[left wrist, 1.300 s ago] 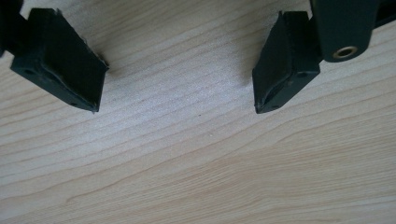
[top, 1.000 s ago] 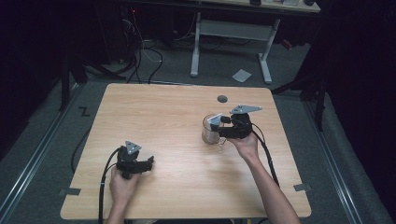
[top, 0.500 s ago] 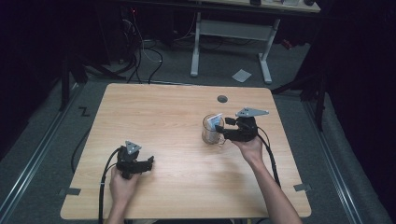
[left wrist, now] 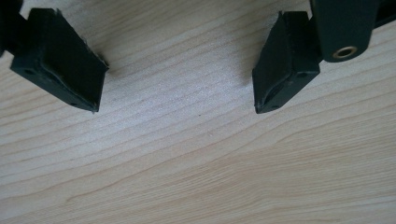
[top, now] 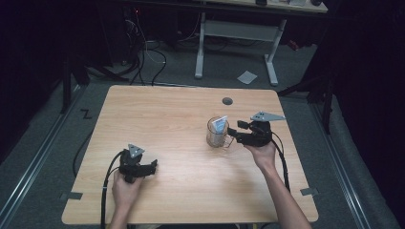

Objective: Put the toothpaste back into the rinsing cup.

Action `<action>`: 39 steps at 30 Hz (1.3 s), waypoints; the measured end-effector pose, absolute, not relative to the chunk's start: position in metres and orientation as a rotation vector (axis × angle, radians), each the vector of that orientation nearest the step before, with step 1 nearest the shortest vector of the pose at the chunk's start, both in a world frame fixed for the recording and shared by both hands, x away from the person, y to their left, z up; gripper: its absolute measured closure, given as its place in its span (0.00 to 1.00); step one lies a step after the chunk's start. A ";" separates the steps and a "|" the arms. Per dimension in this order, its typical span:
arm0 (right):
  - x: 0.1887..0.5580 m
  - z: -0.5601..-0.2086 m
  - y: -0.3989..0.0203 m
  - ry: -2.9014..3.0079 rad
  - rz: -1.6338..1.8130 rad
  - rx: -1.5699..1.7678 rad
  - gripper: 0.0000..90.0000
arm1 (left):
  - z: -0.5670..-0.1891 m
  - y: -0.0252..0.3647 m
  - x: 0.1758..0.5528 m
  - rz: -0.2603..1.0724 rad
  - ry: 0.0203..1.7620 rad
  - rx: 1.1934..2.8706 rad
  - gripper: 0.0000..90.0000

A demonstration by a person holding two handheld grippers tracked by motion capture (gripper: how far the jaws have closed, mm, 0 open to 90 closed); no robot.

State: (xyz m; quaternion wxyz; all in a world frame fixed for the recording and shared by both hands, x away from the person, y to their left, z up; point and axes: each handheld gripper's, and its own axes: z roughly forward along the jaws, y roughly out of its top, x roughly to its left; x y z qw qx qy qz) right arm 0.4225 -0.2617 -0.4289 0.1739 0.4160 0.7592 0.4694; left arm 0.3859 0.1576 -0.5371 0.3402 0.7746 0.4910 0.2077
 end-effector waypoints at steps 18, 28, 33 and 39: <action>0.410 -0.434 -0.285 2.105 1.344 1.239 0.45 | -0.537 0.158 0.386 0.541 1.278 2.016 0.19; 0.406 -0.434 -0.290 2.099 1.331 1.244 0.45 | -0.537 0.158 0.386 0.541 1.278 2.016 0.19; 0.401 -0.436 -0.295 2.082 1.336 1.259 0.45 | -0.537 0.158 0.386 0.541 1.278 2.016 0.19; 0.396 -0.439 -0.304 2.065 1.329 1.281 0.46 | -0.537 0.158 0.386 0.540 1.278 2.017 0.19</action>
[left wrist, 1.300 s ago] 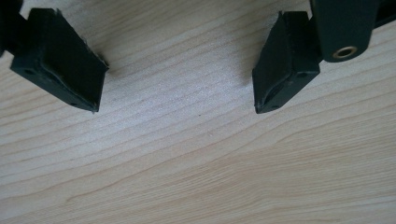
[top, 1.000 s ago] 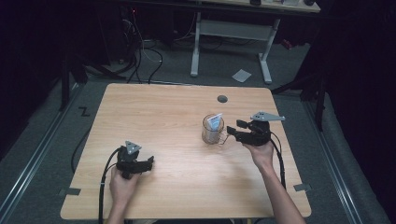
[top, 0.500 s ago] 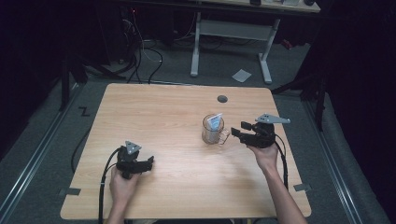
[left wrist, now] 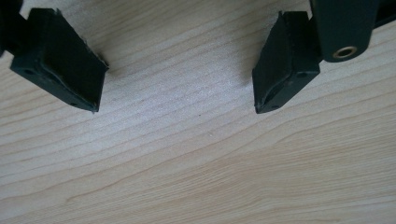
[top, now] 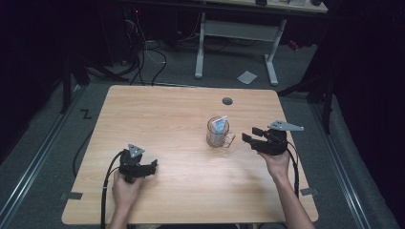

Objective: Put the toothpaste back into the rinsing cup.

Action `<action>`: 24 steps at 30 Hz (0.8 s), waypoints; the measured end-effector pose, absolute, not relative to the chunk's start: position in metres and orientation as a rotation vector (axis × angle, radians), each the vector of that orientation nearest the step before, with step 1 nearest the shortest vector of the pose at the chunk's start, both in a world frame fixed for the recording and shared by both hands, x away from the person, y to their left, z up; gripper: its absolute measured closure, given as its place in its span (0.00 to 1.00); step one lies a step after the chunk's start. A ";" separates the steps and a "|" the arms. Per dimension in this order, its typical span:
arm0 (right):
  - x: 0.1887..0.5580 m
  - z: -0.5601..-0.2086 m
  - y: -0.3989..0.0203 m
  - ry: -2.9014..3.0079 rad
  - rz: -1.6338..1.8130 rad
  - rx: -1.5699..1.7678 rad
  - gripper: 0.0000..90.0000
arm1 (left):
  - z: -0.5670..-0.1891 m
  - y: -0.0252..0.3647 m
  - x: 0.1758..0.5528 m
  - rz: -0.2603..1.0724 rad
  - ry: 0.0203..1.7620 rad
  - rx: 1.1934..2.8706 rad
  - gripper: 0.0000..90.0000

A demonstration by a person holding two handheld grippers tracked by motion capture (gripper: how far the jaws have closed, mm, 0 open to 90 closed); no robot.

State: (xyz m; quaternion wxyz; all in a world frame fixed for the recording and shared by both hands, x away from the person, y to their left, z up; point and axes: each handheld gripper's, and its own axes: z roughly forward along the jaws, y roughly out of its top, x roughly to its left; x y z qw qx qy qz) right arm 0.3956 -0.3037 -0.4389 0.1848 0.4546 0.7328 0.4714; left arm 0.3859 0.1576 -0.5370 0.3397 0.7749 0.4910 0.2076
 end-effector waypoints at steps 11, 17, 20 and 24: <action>0.389 -0.447 -0.316 2.047 1.315 1.318 0.46 | -0.537 0.158 0.386 0.539 1.279 2.018 0.19; 0.386 -0.450 -0.325 2.008 1.342 1.348 0.46 | -0.537 0.158 0.386 0.539 1.279 2.018 0.19; 0.384 -0.453 -0.330 1.996 1.344 1.365 0.47 | -0.537 0.158 0.386 0.541 1.279 2.017 0.19; 0.382 -0.458 -0.334 1.994 1.338 1.383 0.47 | -0.537 0.158 0.386 0.541 1.279 2.016 0.19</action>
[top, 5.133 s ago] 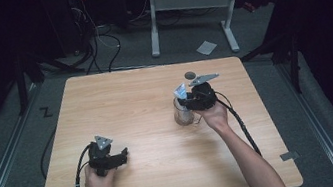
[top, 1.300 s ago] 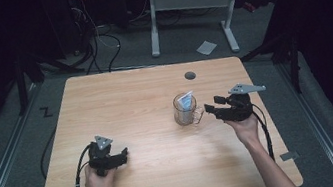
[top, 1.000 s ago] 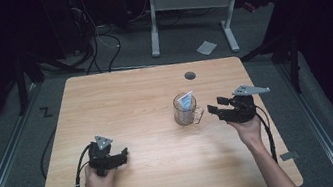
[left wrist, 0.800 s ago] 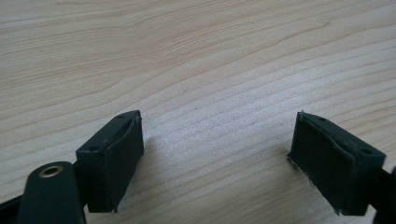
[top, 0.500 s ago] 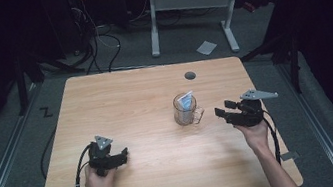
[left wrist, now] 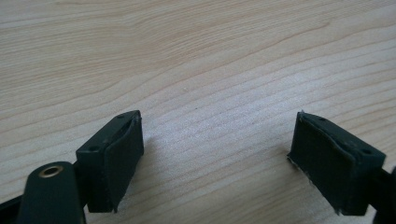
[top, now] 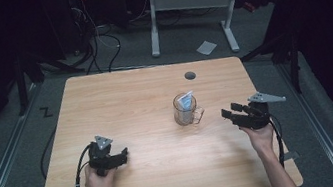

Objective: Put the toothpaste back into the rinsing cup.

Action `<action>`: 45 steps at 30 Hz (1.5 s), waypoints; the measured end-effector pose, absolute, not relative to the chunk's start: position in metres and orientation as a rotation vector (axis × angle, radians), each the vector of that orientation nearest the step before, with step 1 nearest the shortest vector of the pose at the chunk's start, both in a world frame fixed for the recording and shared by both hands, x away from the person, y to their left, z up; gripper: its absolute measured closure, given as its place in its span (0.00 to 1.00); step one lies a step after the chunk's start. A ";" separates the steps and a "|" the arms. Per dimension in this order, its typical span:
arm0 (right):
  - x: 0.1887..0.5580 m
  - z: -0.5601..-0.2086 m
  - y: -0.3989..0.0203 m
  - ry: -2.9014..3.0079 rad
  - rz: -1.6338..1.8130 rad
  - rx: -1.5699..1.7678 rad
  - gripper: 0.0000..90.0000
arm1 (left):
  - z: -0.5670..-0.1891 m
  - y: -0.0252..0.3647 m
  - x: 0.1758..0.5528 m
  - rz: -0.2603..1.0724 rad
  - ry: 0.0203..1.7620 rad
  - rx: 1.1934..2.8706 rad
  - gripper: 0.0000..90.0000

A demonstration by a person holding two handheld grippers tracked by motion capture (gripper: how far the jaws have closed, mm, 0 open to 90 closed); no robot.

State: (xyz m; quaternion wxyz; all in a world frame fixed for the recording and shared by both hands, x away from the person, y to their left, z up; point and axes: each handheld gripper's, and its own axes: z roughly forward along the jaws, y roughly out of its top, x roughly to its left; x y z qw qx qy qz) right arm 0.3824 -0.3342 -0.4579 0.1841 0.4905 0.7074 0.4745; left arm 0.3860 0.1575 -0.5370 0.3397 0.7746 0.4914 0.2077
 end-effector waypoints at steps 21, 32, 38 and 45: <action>0.378 -0.480 -0.337 2.010 1.295 1.440 0.48 | -0.537 0.158 0.386 0.540 1.279 2.017 0.19; 0.379 -0.488 -0.327 2.073 1.226 1.422 0.51 | -0.537 0.158 0.386 0.539 1.279 2.018 0.19; 0.383 -0.494 -0.324 2.089 1.183 1.423 0.52 | -0.537 0.158 0.386 0.541 1.279 2.017 0.19; 0.390 -0.502 -0.321 2.102 1.152 1.432 0.54 | -0.537 0.158 0.386 0.540 1.279 2.018 0.19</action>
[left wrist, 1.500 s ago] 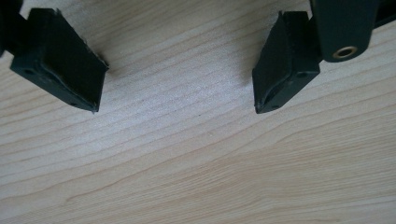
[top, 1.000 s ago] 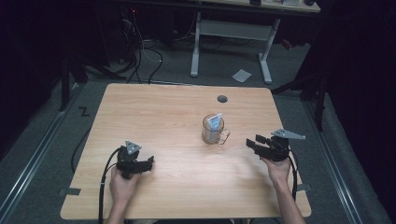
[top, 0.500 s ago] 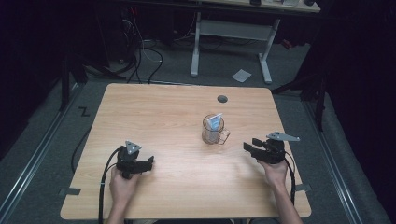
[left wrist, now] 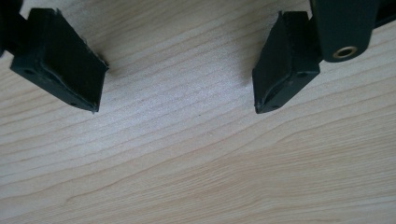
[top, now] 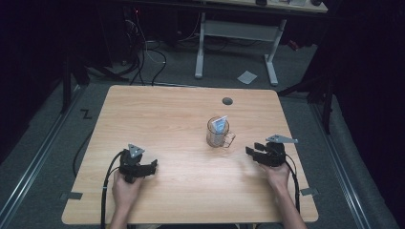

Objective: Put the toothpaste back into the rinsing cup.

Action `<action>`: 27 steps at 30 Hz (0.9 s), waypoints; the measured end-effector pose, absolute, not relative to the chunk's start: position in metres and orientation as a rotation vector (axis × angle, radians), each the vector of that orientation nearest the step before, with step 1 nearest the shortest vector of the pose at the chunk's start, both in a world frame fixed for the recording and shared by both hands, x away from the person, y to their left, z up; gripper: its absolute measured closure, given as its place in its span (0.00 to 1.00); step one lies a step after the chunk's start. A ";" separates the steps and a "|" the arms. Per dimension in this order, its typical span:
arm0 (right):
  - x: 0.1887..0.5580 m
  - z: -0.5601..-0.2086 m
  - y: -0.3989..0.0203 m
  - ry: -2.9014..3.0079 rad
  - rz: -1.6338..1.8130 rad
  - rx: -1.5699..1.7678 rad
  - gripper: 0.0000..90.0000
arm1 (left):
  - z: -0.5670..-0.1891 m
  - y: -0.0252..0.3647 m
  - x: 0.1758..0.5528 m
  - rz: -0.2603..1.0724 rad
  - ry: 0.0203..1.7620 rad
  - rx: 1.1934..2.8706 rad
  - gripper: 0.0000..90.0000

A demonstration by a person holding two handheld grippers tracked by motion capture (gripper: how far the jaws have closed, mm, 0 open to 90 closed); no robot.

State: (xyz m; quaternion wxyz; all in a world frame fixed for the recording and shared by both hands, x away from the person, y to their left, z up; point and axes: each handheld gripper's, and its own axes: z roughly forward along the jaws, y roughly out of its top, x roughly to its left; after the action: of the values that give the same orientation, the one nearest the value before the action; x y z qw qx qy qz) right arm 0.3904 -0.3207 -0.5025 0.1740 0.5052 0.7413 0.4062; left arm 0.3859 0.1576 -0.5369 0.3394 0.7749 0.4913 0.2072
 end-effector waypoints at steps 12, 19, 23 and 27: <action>0.397 -0.512 -0.321 2.109 1.098 1.469 0.54 | -0.537 0.158 0.386 0.539 1.279 2.017 0.19; 0.400 -0.515 -0.321 2.102 1.070 1.476 0.54 | -0.537 0.157 0.386 0.541 1.279 2.016 0.19; 0.402 -0.517 -0.321 2.095 1.061 1.480 0.54 | -0.537 0.158 0.386 0.541 1.279 2.016 0.19; 0.403 -0.519 -0.322 2.090 1.043 1.483 0.54 | -0.537 0.157 0.386 0.541 1.279 2.016 0.19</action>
State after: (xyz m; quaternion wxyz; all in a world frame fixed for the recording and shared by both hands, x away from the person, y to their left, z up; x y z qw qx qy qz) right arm 0.4033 -0.3216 -0.5193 0.1864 0.5267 0.7421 0.3703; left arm 0.3859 0.1575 -0.5370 0.3398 0.7745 0.4915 0.2076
